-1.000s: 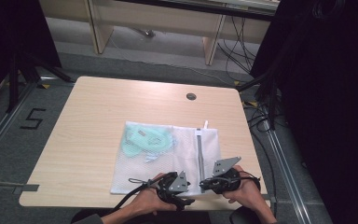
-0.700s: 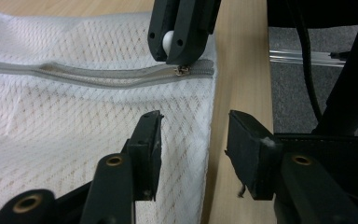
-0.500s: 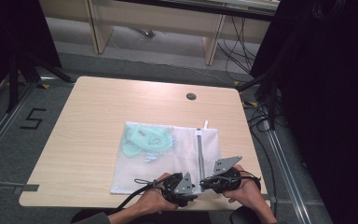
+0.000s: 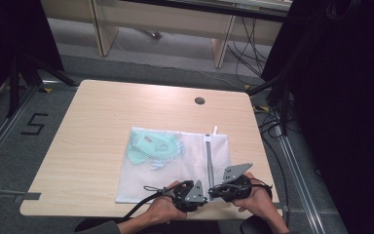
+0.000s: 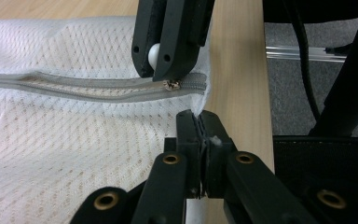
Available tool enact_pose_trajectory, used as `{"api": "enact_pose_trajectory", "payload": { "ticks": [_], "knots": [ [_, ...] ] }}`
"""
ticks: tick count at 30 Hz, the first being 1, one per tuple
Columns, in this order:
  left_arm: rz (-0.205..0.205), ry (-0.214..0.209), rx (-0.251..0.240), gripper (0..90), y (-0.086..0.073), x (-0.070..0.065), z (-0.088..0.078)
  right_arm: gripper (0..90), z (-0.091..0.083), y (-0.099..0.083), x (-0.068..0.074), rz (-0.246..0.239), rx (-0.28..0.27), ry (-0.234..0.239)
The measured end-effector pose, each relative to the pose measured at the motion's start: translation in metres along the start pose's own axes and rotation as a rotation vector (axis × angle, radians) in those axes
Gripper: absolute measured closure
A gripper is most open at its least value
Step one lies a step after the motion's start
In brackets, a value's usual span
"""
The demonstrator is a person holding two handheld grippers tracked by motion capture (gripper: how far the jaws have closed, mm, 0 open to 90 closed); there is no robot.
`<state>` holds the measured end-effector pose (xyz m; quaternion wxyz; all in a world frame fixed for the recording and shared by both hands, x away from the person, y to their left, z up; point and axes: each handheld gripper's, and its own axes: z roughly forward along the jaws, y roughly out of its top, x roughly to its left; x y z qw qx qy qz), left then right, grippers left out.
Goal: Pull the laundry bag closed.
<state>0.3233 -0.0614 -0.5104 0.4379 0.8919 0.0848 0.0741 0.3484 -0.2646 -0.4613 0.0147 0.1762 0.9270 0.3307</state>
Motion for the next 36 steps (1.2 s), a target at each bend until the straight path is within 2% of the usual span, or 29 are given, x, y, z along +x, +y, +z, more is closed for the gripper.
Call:
{"api": "enact_pose_trajectory", "payload": {
  "ticks": [4, 8, 10, 13, 14, 22, 25, 27, 28, 31, 33, 34, 35, 36],
  "knots": [
    [0.005, 0.001, -0.004, 88.6, -0.001, -0.001, 0.0, 86.2, 0.002, 0.0, 0.0, -0.006, 0.003, -0.005],
    [0.047, 0.012, -0.003, 88.8, -0.001, -0.001, -0.002, 86.2, 0.002, 0.0, -0.003, -0.005, 0.007, -0.017],
    [0.054, 0.004, 0.002, 88.8, -0.001, 0.0, -0.003, 86.2, 0.002, -0.001, -0.003, -0.002, 0.008, -0.002],
    [0.038, 0.003, 0.004, 88.9, -0.003, 0.0, -0.003, 86.3, 0.005, -0.001, -0.004, -0.002, 0.015, 0.004],
    [0.046, -0.001, 0.014, 88.9, -0.003, 0.0, -0.003, 86.2, 0.006, 0.0, -0.004, -0.006, 0.019, 0.006],
    [0.026, -0.014, 0.014, 89.1, -0.003, -0.001, -0.003, 86.3, 0.009, -0.003, -0.008, -0.001, 0.028, 0.018],
    [0.016, -0.013, 0.011, 89.1, -0.003, -0.002, -0.003, 86.2, 0.011, -0.002, -0.009, -0.01, 0.034, 0.02],
    [0.015, -0.01, 0.01, 89.1, -0.003, -0.002, -0.003, 86.3, 0.012, -0.001, -0.013, -0.039, 0.027, 0.02],
    [0.014, -0.013, 0.011, 89.1, -0.002, -0.001, -0.003, 86.3, 0.011, -0.001, -0.011, -0.007, 0.034, 0.024],
    [0.026, -0.009, 0.01, 89.1, -0.002, -0.002, -0.004, 86.2, 0.012, -0.001, -0.013, -0.008, 0.042, 0.013],
    [0.017, -0.013, 0.008, 89.1, -0.003, -0.002, -0.004, 86.3, 0.012, 0.0, -0.014, -0.013, 0.051, 0.007],
    [0.01, -0.019, 0.008, 89.1, -0.003, -0.001, -0.004, 86.2, 0.014, 0.001, -0.016, -0.033, 0.042, 0.017],
    [0.024, -0.011, 0.005, 89.1, -0.002, 0.0, -0.004, 86.2, 0.014, 0.001, -0.016, -0.042, 0.041, 0.017],
    [0.005, -0.012, 0.001, 89.1, -0.003, -0.001, -0.004, 86.2, 0.015, 0.001, -0.016, -0.037, 0.039, 0.02]
  ]
}}
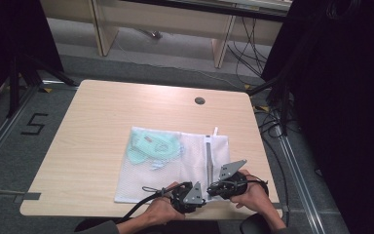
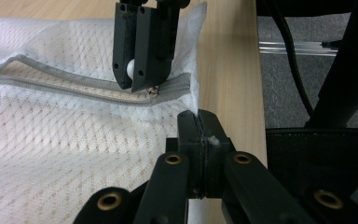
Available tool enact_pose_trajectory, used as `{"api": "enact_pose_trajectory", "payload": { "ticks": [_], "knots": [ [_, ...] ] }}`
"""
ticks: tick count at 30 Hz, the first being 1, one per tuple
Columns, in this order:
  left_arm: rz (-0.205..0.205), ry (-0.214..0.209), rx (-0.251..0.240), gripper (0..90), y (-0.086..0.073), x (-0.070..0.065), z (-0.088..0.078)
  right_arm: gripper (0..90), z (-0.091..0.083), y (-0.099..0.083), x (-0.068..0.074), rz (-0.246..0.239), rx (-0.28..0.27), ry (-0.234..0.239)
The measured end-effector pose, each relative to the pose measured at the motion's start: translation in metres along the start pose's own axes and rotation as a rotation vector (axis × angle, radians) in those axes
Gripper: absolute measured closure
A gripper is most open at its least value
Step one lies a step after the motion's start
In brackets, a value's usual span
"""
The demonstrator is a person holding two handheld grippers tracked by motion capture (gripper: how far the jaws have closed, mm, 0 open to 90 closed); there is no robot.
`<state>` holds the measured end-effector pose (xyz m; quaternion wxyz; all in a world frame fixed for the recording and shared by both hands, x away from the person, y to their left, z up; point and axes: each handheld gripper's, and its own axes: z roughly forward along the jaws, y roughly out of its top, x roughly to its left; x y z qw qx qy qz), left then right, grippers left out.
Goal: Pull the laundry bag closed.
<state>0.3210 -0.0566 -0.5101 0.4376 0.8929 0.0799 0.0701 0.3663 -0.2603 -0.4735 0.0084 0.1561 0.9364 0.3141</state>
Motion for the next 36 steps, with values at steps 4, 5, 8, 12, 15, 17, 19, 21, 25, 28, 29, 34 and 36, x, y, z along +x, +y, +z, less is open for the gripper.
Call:
{"api": "enact_pose_trajectory", "payload": {
  "ticks": [4, 5, 8, 12, 15, 17, 19, 21, 25, 28, 29, 34, 36],
  "knots": [
    [0.0, -0.006, 0.003, 89.1, 0.0, 0.002, -0.001, 86.3, 0.0, 0.001, 0.0, 0.028, 0.011, 0.003],
    [-0.017, -0.02, -0.002, 89.1, 0.0, 0.002, -0.001, 86.3, 0.0, 0.001, 0.0, 0.029, 0.014, 0.002],
    [-0.017, -0.014, -0.008, 89.1, 0.0, 0.003, -0.003, 86.3, 0.001, 0.001, -0.002, 0.026, 0.028, -0.009],
    [-0.015, -0.019, -0.003, 89.1, 0.0, 0.003, -0.004, 86.3, 0.002, 0.002, -0.003, 0.028, 0.024, -0.004],
    [-0.025, -0.018, -0.012, 89.1, 0.0, 0.003, -0.004, 86.3, 0.003, 0.003, -0.004, 0.049, 0.043, -0.008],
    [-0.019, -0.014, -0.012, 89.1, 0.0, 0.003, -0.005, 86.2, 0.004, 0.004, -0.006, 0.034, 0.038, -0.013],
    [-0.012, -0.012, -0.004, 89.1, 0.001, 0.004, -0.007, 86.3, 0.005, 0.006, -0.007, 0.025, 0.039, -0.022],
    [-0.021, -0.011, -0.01, 89.1, 0.001, 0.004, -0.007, 86.3, 0.005, 0.006, -0.009, 0.019, 0.05, -0.027],
    [-0.02, -0.015, -0.012, 89.1, 0.001, 0.004, -0.007, 86.2, 0.006, 0.007, -0.01, 0.048, 0.056, -0.024],
    [-0.021, -0.012, -0.013, 89.1, 0.001, 0.004, -0.007, 86.3, 0.007, 0.009, -0.012, 0.021, 0.058, -0.033],
    [-0.028, -0.009, -0.016, 89.1, 0.002, 0.004, -0.007, 86.3, 0.007, 0.009, -0.012, 0.023, 0.057, -0.029],
    [-0.021, -0.008, -0.019, 89.0, 0.001, 0.005, -0.008, 86.2, 0.007, 0.01, -0.014, 0.022, 0.063, -0.03],
    [-0.022, -0.009, -0.019, 89.1, 0.001, 0.004, -0.008, 86.3, 0.009, 0.01, -0.014, 0.024, 0.053, -0.029]
  ]
}}
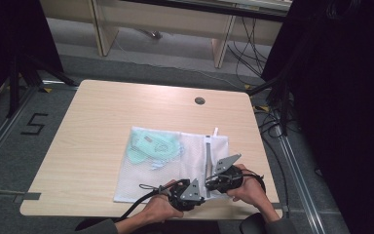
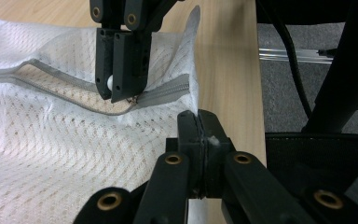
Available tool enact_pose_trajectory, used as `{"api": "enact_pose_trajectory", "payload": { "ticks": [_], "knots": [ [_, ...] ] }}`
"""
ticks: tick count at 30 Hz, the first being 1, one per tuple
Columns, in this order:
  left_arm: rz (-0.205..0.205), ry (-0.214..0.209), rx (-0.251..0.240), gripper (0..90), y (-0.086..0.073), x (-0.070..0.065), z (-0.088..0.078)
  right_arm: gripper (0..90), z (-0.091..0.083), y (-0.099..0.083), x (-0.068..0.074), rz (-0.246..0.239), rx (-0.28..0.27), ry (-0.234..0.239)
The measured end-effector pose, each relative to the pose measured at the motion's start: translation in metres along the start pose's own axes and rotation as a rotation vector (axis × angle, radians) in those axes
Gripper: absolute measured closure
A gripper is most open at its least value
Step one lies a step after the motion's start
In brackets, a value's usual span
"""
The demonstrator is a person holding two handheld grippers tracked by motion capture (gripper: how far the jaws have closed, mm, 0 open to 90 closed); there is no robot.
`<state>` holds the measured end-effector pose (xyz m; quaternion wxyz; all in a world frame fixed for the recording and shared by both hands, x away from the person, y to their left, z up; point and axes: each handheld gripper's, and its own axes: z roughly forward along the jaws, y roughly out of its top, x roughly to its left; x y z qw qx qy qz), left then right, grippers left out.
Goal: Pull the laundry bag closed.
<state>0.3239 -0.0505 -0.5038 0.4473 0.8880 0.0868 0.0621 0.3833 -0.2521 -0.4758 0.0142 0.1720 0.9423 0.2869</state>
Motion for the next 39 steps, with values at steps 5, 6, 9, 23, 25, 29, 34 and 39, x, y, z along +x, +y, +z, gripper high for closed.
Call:
{"api": "enact_pose_trajectory", "payload": {
  "ticks": [5, 6, 9, 23, 25, 29, 34, 39],
  "knots": [
    [0.009, 0.006, 0.005, 89.1, 0.0, 0.001, 0.0, 86.3, 0.0, 0.001, -0.002, -0.007, 0.009, 0.003],
    [0.009, 0.006, 0.005, 89.1, 0.0, 0.001, 0.0, 86.3, 0.001, 0.002, -0.004, -0.025, -0.004, 0.005],
    [0.004, -0.001, 0.005, 89.1, 0.0, 0.0, -0.001, 86.3, 0.001, 0.002, -0.003, -0.001, 0.011, -0.007],
    [0.023, 0.002, 0.01, 89.1, 0.001, 0.001, -0.003, 86.2, 0.002, 0.005, -0.009, -0.023, 0.004, -0.015],
    [0.027, 0.006, 0.002, 89.1, 0.001, 0.001, -0.003, 86.3, 0.003, 0.005, -0.01, -0.019, 0.004, -0.006],
    [0.015, -0.003, 0.003, 89.1, 0.001, 0.0, -0.004, 86.2, 0.003, 0.006, -0.009, -0.006, 0.013, -0.015],
    [0.016, 0.001, 0.0, 89.1, 0.002, 0.0, -0.005, 86.2, 0.003, 0.006, -0.012, -0.002, 0.009, -0.023],
    [0.014, 0.0, 0.002, 89.1, 0.002, 0.0, -0.005, 86.2, 0.003, 0.007, -0.012, -0.004, 0.015, -0.02]
  ]
}}
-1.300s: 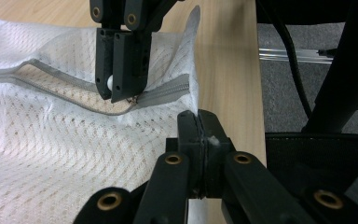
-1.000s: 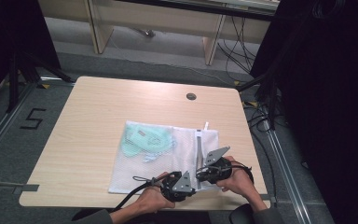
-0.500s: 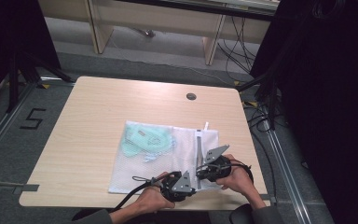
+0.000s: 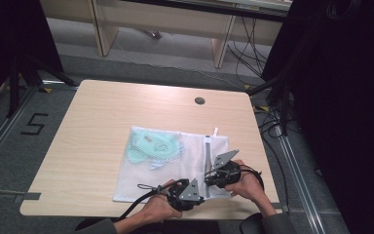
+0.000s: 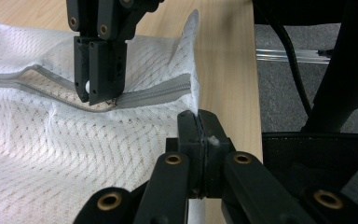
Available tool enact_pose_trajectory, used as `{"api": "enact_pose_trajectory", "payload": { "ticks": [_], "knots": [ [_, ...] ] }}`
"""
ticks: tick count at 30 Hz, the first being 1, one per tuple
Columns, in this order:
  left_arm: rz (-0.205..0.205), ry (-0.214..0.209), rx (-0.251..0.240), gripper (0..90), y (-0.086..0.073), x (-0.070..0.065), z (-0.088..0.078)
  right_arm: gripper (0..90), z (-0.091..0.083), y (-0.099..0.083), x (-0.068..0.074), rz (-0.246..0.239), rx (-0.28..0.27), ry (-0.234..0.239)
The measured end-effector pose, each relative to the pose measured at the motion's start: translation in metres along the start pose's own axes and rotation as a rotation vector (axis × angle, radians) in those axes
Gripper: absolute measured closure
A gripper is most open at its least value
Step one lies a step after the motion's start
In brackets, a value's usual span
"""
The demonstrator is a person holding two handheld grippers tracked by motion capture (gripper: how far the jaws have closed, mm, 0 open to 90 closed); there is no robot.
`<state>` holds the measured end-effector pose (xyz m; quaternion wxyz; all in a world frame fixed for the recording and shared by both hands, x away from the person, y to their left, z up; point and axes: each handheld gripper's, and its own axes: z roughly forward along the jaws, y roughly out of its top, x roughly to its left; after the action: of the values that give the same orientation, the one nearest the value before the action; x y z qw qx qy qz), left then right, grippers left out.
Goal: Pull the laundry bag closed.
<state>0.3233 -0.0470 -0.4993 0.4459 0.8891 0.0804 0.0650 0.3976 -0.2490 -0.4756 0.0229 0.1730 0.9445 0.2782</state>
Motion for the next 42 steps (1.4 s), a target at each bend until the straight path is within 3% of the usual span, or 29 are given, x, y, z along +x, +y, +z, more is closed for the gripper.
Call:
{"api": "enact_pose_trajectory", "payload": {
  "ticks": [1, 3, 6, 7, 10, 11, 12, 14, 15, 17, 20, 25, 26, 27, 32, 33, 35, 37, 38, 39, 42],
  "knots": [
    [0.0, 0.0, 0.0, 89.1, 0.0, 0.0, 0.0, 86.3, 0.002, 0.0, -0.002, -0.024, -0.013, -0.001],
    [0.002, 0.004, -0.001, 89.1, 0.0, 0.0, 0.0, 86.3, 0.001, 0.0, -0.002, 0.006, 0.001, -0.004],
    [0.008, 0.004, -0.005, 89.1, 0.0, 0.0, 0.0, 86.2, 0.001, 0.001, -0.003, -0.001, 0.005, -0.013],
    [0.023, 0.005, 0.003, 89.1, 0.0, 0.002, -0.001, 86.2, 0.002, 0.001, -0.005, -0.024, -0.005, -0.011],
    [0.018, 0.001, 0.003, 89.1, 0.0, 0.001, 0.0, 86.2, 0.003, 0.002, -0.004, -0.002, 0.003, -0.008],
    [0.018, 0.001, 0.003, 89.1, 0.0, 0.001, 0.0, 86.2, 0.003, 0.003, -0.006, -0.028, 0.006, -0.01],
    [0.027, 0.003, 0.011, 89.1, 0.0, 0.002, -0.001, 86.3, 0.002, 0.003, -0.005, -0.001, 0.011, -0.008],
    [0.016, 0.006, -0.002, 89.1, -0.001, 0.001, 0.0, 86.2, 0.003, 0.004, -0.006, -0.002, 0.006, -0.011],
    [0.009, 0.004, -0.009, 89.1, -0.001, 0.0, 0.0, 86.3, 0.004, 0.004, -0.008, -0.029, -0.002, -0.015],
    [-0.004, 0.006, -0.001, 89.1, 0.0, 0.0, -0.001, 86.3, 0.002, 0.005, -0.007, -0.004, 0.01, -0.019],
    [-0.024, -0.001, -0.015, 89.1, 0.0, 0.0, -0.001, 86.2, 0.003, 0.005, -0.009, -0.006, 0.01, -0.022],
    [-0.017, 0.005, -0.013, 89.1, 0.0, 0.0, -0.001, 86.3, 0.003, 0.006, -0.011, -0.004, -0.003, -0.028],
    [-0.021, 0.003, -0.012, 89.1, 0.0, 0.0, -0.002, 86.3, 0.004, 0.007, -0.013, -0.026, -0.008, -0.022],
    [-0.022, -0.001, -0.01, 89.1, 0.0, 0.001, -0.002, 86.3, 0.003, 0.007, -0.012, 0.0, -0.002, -0.029],
    [-0.023, 0.0, -0.012, 89.1, 0.0, 0.001, -0.002, 86.2, 0.003, 0.008, -0.016, 0.0, 0.001, -0.038],
    [-0.023, 0.0, -0.012, 89.1, 0.0, 0.001, -0.002, 86.3, 0.004, 0.008, -0.018, -0.024, -0.012, -0.028],
    [-0.025, 0.0, -0.012, 89.1, 0.0, 0.001, -0.002, 86.2, 0.004, 0.008, -0.016, -0.004, -0.004, -0.039],
    [-0.025, 0.001, -0.012, 89.1, 0.0, 0.001, -0.002, 86.2, 0.005, 0.009, -0.018, -0.025, -0.009, -0.033],
    [-0.027, 0.0, -0.013, 89.1, 0.0, 0.001, -0.002, 86.2, 0.005, 0.009, -0.017, -0.002, -0.003, -0.034],
    [-0.027, 0.0, -0.013, 89.1, 0.0, 0.001, -0.002, 86.2, 0.005, 0.009, -0.019, -0.026, -0.007, -0.031],
    [-0.027, 0.005, -0.015, 89.1, 0.0, 0.001, -0.002, 86.3, 0.004, 0.01, -0.018, 0.004, -0.002, -0.041]
  ]
}}
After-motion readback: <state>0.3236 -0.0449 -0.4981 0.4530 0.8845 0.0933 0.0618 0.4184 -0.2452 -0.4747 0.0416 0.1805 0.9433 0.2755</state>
